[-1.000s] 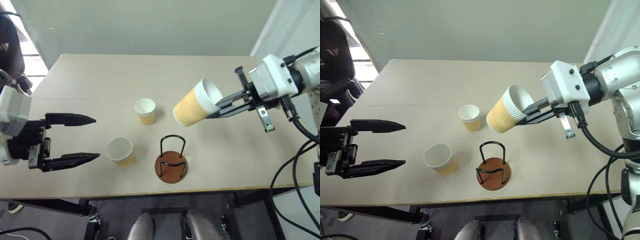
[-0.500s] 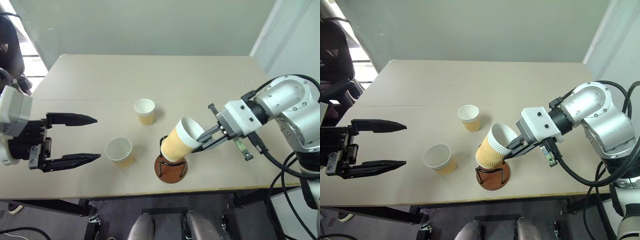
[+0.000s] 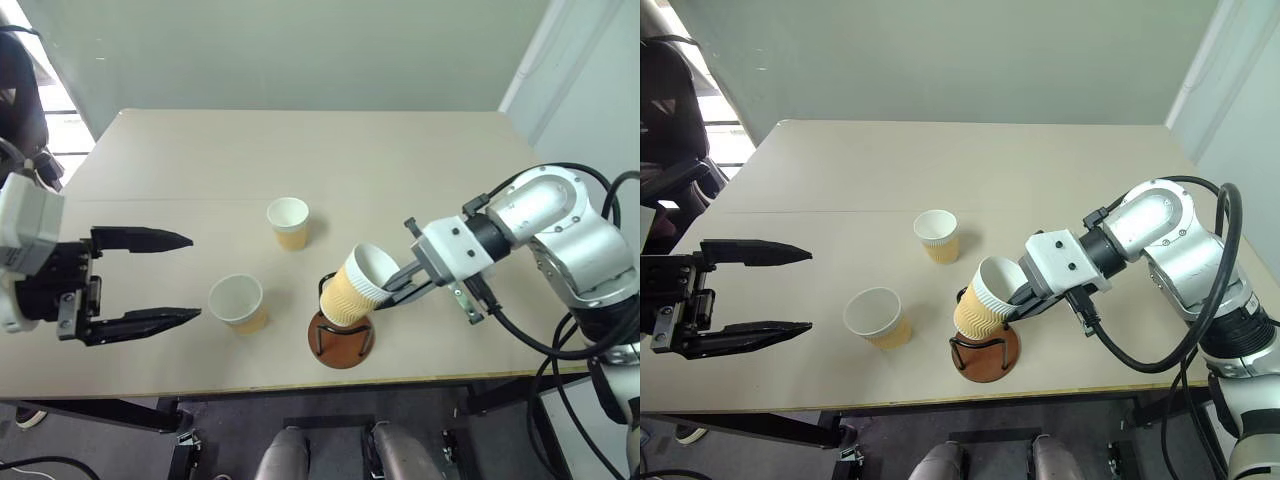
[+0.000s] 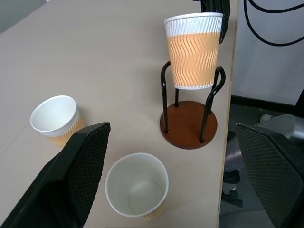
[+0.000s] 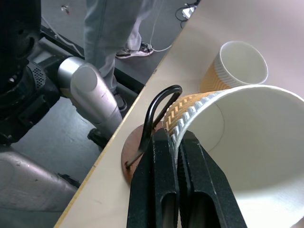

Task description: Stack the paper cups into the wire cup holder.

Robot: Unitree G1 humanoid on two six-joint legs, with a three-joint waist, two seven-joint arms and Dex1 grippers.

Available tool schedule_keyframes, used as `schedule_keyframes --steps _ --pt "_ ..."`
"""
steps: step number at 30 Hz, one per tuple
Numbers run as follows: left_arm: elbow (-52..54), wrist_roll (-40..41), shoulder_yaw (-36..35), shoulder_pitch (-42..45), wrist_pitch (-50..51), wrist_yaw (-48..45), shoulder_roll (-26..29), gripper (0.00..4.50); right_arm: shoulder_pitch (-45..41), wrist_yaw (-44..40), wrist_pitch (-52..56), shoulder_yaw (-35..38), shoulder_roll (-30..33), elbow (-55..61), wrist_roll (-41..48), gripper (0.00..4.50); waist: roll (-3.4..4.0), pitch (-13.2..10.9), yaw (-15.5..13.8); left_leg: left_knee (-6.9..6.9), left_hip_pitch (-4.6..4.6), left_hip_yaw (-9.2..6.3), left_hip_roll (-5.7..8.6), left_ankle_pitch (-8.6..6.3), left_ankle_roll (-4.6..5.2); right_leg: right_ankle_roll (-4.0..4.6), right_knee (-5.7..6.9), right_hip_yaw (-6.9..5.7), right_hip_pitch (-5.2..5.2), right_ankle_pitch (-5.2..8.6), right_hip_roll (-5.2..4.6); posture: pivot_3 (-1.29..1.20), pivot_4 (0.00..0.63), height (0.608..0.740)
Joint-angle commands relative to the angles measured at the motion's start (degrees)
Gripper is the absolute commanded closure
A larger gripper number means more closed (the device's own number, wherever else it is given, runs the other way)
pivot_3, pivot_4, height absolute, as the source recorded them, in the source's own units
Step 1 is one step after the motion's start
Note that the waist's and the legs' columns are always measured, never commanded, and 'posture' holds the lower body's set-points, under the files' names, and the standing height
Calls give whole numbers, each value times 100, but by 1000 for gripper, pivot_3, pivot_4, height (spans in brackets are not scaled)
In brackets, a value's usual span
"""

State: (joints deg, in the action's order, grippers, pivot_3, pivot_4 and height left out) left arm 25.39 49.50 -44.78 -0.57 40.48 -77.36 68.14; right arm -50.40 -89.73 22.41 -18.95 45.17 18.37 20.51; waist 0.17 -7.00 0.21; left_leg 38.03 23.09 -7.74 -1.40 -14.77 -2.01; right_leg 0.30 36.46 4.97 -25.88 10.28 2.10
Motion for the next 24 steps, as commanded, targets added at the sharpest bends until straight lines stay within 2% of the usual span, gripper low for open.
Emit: schedule_keyframes --steps 1,2,6,13,16,21,24 --pt "133 -5 -232 -9 15 25 29 0 -117 50 -86 19 -18 59 -81 4482 0 0 0 0 0 0 0 0 0 0 0 0 0 0 0 0 150 740" --pt "136 -6 -226 -13 10 32 27 0 -117 48 -91 9 -23 50 -105 4482 0 0 0 0 0 0 0 0 -1 0 0 0 0 0 0 0 150 740" --pt "132 -8 -208 -25 -12 48 27 0 -121 19 -118 -9 -15 18 -160 3679 0 0 0 0 0 0 -2 0 -1 2 0 0 0 -1 2 0 150 740" --pt "121 -7 -188 -19 -19 35 47 0 -144 22 -115 10 -6 28 -193 1125 0 0 -1 3 0 1 -33 -11 -18 22 -9 3 1 -7 36 0 150 740" --pt "129 -328 -31 -220 -151 -124 157 0 -270 68 -78 231 45 -174 -130 96 0 0 6 6 -5 0 -56 -22 -38 31 -10 5 -1 -10 63 0 150 740" --pt "107 -1093 416 -652 -611 -471 366 0 -269 -193 539 1327 534 -820 841 96 1 -1 -29 2 -10 -1 -67 -24 -42 47 -3 5 -4 -1 74 0 150 740" --pt "51 -1647 922 -737 -954 -327 465 0 241 -269 603 1945 1120 -1474 1178 96 -10 6 -79 4 -9 0 -66 -32 -54 67 -6 6 -1 11 74 0 150 740"
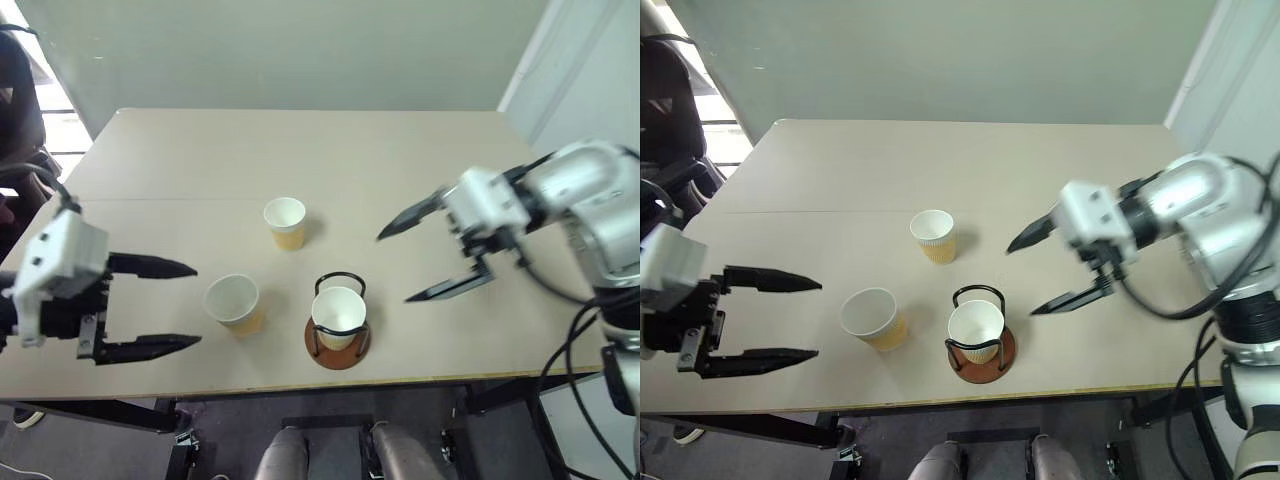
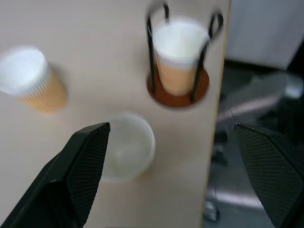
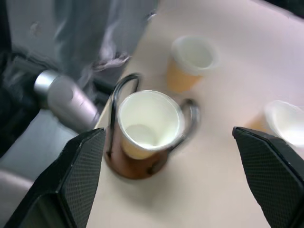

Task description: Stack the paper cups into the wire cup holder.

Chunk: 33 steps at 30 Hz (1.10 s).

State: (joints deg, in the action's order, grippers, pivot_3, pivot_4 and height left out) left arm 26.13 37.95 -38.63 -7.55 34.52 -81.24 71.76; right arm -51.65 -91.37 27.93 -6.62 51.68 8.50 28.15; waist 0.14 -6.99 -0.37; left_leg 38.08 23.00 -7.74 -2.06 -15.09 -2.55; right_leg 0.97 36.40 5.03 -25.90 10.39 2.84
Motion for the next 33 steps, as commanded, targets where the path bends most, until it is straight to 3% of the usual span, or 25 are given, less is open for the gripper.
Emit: schedule_keyframes --steps 1,5,12,26,29,33 --pt "-22 -575 439 -30 -433 93 98 0 567 -111 -31 851 643 -663 446 96 -10 6 -36 0 -2 -1 0 -2 -4 4 -6 -1 5 3 0 0 150 740" --pt "-77 -777 1228 421 -650 381 70 0 1191 -91 77 1629 967 -1252 661 96 -8 4 -48 8 -4 8 0 -17 -12 6 -9 7 6 5 -2 0 150 740" --pt "-648 -1197 2338 1282 -1154 296 103 0 2051 174 265 2243 1166 -883 877 96 -1 0 -3 0 -13 14 -12 -17 -11 -13 6 4 3 -5 13 0 150 740" --pt "-903 -1864 3456 1820 -1646 260 -25 0 2504 565 484 2599 1244 -243 1186 96 1 -1 10 7 -6 14 -11 -17 -9 -24 -7 7 5 -8 14 0 150 740" --pt "-986 -2066 3632 1938 -1727 342 -83 635 2539 596 456 2600 1257 -222 1174 43 2 -1 4 8 -6 14 -10 -17 -9 -29 -7 7 5 -11 13 0 150 740" --pt "-1046 -2154 3774 2105 -1749 344 -173 2041 2545 614 422 2578 1272 -221 1158 43 1 -1 5 9 -6 14 -10 -17 -8 -33 -6 7 5 -13 13 0 150 740"
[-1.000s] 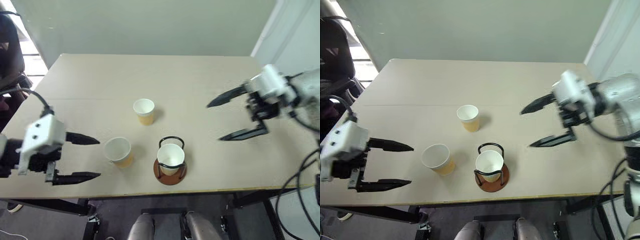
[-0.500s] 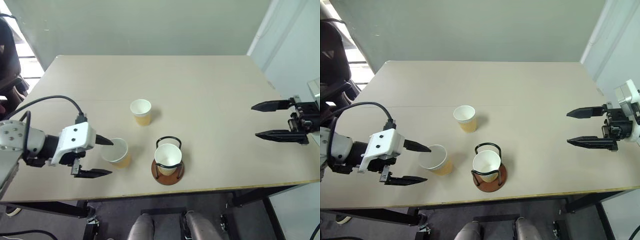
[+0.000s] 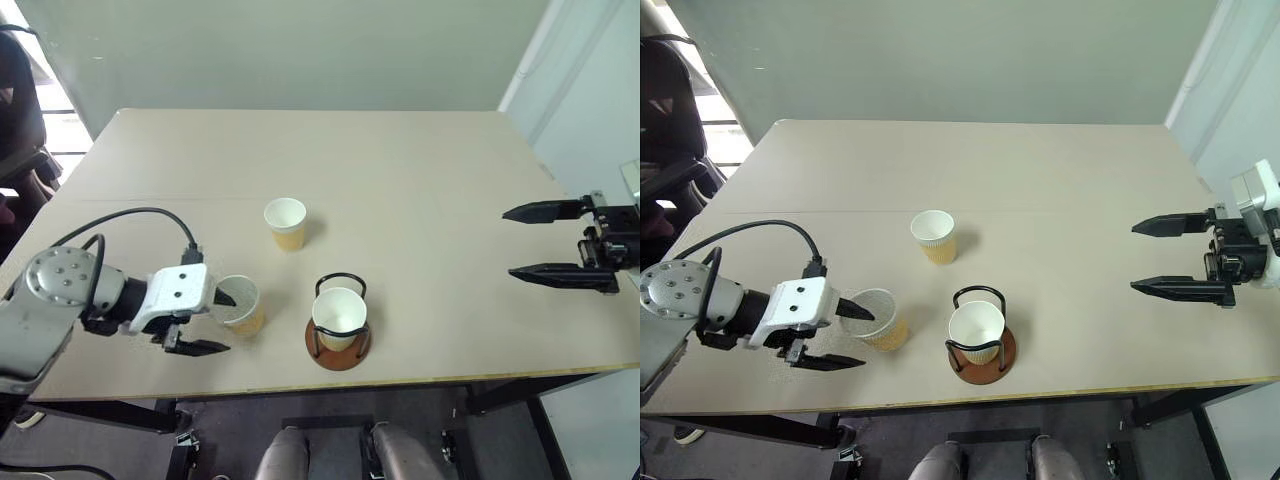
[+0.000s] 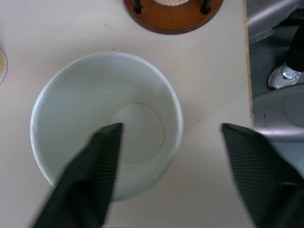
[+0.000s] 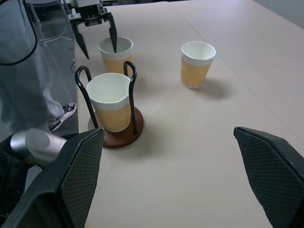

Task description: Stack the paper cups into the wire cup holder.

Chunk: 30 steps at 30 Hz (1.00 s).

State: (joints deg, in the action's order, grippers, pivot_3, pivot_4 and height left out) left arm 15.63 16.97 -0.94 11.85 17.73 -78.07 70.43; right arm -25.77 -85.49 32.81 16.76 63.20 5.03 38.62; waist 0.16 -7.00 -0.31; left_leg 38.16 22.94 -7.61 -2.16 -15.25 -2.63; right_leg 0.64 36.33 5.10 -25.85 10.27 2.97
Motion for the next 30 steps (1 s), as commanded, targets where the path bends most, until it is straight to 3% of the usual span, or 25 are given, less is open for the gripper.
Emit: schedule_keyframes --steps 1,6,7,15,21,24,30 --pt "3 -58 20 198 -64 18 -57 2415 -40 22 -76 235 129 126 105 43 0 0 0 0 0 0 0 0 0 -1 0 0 0 0 0 0 150 740" --pt "-26 -67 34 288 -47 -26 -104 4244 -26 28 -91 235 158 121 91 43 0 0 0 0 0 1 0 0 0 -6 -1 0 0 -2 0 0 150 740" --pt "-34 -62 30 307 -47 -40 -110 4444 -19 31 -96 238 166 120 86 43 0 0 -1 0 0 1 0 0 0 -7 -1 0 0 -2 0 0 150 740" --pt "-179 442 -60 909 -65 -543 -192 4444 234 76 -26 497 284 337 166 43 0 0 -22 7 0 0 2 1 2 -13 0 0 3 -5 0 0 150 740" --pt "-663 1645 55 3237 194 -1345 -915 4444 817 -8 260 968 471 940 441 43 -2 0 -117 32 13 -4 3 3 4 -26 -2 -6 9 -13 -1 0 150 740" --pt "-684 2220 584 3874 2 -1443 -1105 4444 841 175 456 1209 453 1202 702 43 6 1 -104 34 9 9 16 -1 19 -50 -30 5 26 -27 -6 0 150 740" --pt "-1087 2609 2240 4848 -888 -1443 -1176 4444 1135 468 682 1617 391 1623 931 43 4 -1 -91 86 14 17 29 -19 50 -107 -38 31 41 -30 -10 0 150 740"
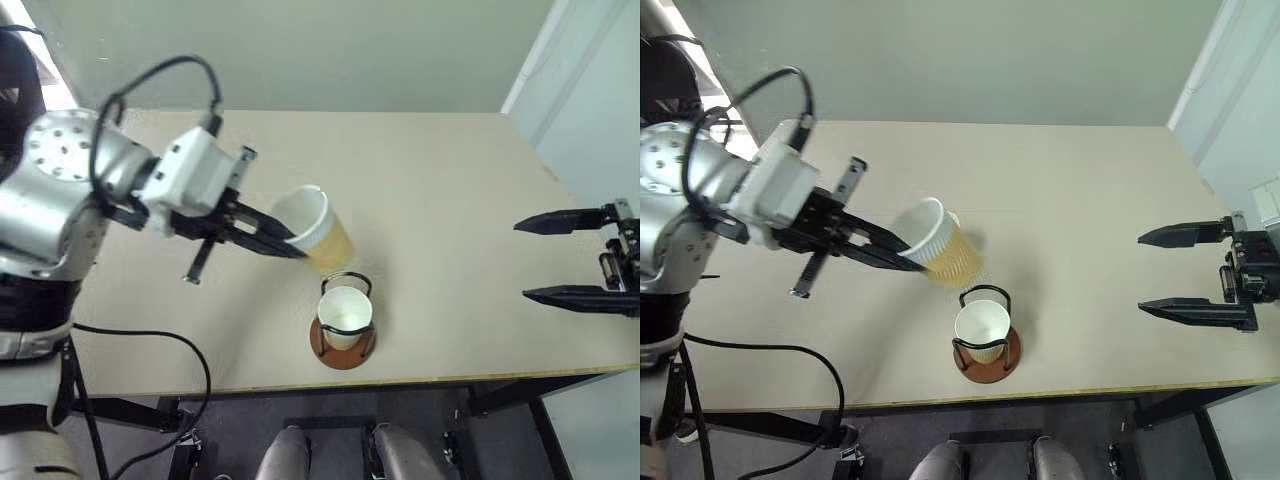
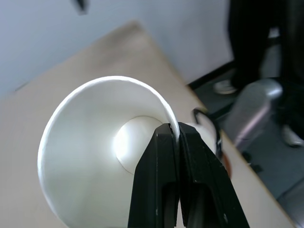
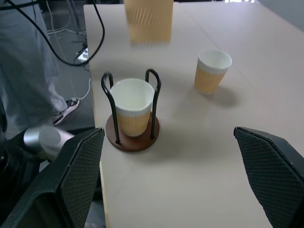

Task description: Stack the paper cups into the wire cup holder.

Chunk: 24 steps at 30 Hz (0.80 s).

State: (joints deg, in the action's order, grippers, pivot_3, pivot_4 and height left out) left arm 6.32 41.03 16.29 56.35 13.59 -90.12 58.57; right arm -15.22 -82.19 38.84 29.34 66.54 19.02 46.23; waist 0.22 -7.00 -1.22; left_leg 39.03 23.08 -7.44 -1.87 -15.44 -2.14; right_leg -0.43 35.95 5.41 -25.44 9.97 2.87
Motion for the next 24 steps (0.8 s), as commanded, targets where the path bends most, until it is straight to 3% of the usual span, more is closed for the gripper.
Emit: schedule_keyframes --steps 1,9,24 --pt "-249 237 763 552 -609 -237 -22 4444 135 180 98 410 50 275 192 43 -1 -2 1 6 1 -1 2 -2 3 -6 -2 5 4 -1 -3 0 150 740" --pt "-376 191 2146 999 -1430 -237 -176 4444 613 493 326 1021 22 704 382 43 0 -2 -8 19 -1 42 25 -17 39 -64 -6 87 11 7 -4 0 150 740" --pt "-724 10 2863 1313 -2074 -237 -282 4444 931 711 365 1292 52 906 456 43 1 -4 -15 66 11 62 26 -56 91 -94 -7 104 15 30 -5 0 150 740"
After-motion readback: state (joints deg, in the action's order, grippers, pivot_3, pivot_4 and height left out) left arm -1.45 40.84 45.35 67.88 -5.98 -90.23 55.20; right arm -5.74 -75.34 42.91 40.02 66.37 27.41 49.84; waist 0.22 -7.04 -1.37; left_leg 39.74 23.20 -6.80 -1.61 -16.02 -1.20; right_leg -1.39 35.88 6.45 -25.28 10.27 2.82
